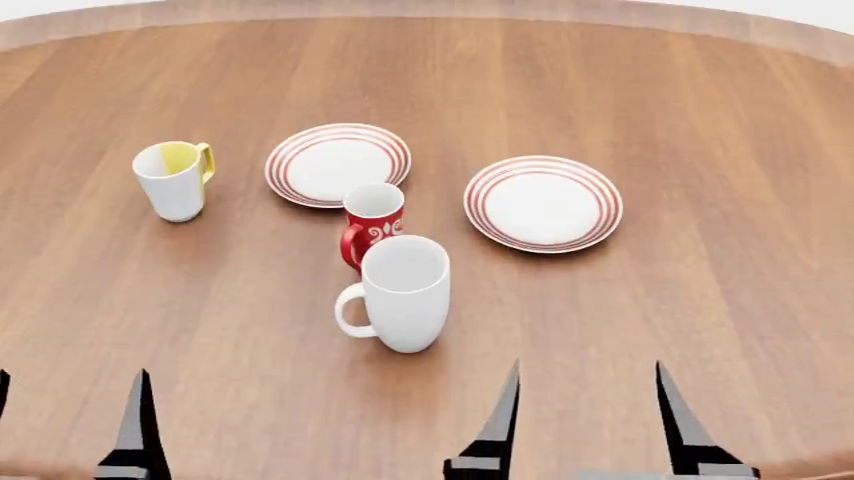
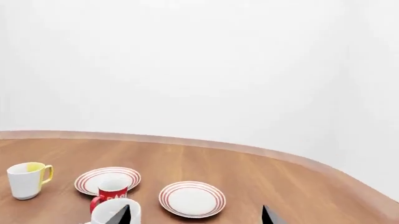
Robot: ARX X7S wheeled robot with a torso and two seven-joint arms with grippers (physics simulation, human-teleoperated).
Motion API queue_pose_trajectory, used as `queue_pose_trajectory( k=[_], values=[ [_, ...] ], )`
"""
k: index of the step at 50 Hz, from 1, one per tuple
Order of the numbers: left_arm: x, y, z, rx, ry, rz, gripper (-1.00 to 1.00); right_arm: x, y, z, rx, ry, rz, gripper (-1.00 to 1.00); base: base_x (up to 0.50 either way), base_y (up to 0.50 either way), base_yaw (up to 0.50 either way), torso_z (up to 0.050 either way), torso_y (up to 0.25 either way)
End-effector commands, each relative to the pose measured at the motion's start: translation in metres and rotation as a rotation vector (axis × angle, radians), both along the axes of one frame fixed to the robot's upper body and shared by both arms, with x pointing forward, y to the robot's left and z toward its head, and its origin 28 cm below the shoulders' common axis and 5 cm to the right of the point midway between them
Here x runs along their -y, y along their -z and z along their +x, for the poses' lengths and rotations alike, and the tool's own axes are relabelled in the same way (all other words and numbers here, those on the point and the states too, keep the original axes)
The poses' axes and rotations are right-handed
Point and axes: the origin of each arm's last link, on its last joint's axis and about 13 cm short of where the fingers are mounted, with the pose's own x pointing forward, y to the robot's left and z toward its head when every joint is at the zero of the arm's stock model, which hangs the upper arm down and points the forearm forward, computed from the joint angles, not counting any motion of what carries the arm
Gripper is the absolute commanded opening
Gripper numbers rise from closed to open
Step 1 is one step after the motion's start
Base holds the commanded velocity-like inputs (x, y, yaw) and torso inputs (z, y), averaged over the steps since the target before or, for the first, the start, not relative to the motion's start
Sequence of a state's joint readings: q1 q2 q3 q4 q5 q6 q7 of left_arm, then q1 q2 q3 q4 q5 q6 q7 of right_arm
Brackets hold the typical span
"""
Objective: Put the white mug on the left plate.
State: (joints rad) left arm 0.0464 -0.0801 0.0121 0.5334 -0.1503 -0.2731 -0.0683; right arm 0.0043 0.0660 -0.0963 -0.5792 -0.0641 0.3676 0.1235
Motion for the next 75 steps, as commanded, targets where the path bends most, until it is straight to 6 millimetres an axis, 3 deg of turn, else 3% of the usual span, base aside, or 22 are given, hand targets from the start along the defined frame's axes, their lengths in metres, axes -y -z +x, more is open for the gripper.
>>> queue_pose_trajectory(
  k=[1,14,75],
  values=[
    [0.0,-0.046,-0.021,0.129,0.02,-0.03,1.0,-0.003,-0.052,-0.021,0.163,0.032,-0.037,1.0,0.0,0.0,0.0,0.0,0.0],
    [-0.002,-0.063,-0.028,0.193,0.026,-0.053,1.0,-0.008,-0.073,-0.029,0.227,0.017,-0.057,1.0,0.01,0.0,0.0,0.0,0.0],
    [0.001,-0.062,-0.033,0.182,0.086,-0.052,1.0,-0.007,-0.073,-0.028,0.227,0.002,-0.027,1.0,0.49,0.01,0.0,0.0,0.0]
  ],
)
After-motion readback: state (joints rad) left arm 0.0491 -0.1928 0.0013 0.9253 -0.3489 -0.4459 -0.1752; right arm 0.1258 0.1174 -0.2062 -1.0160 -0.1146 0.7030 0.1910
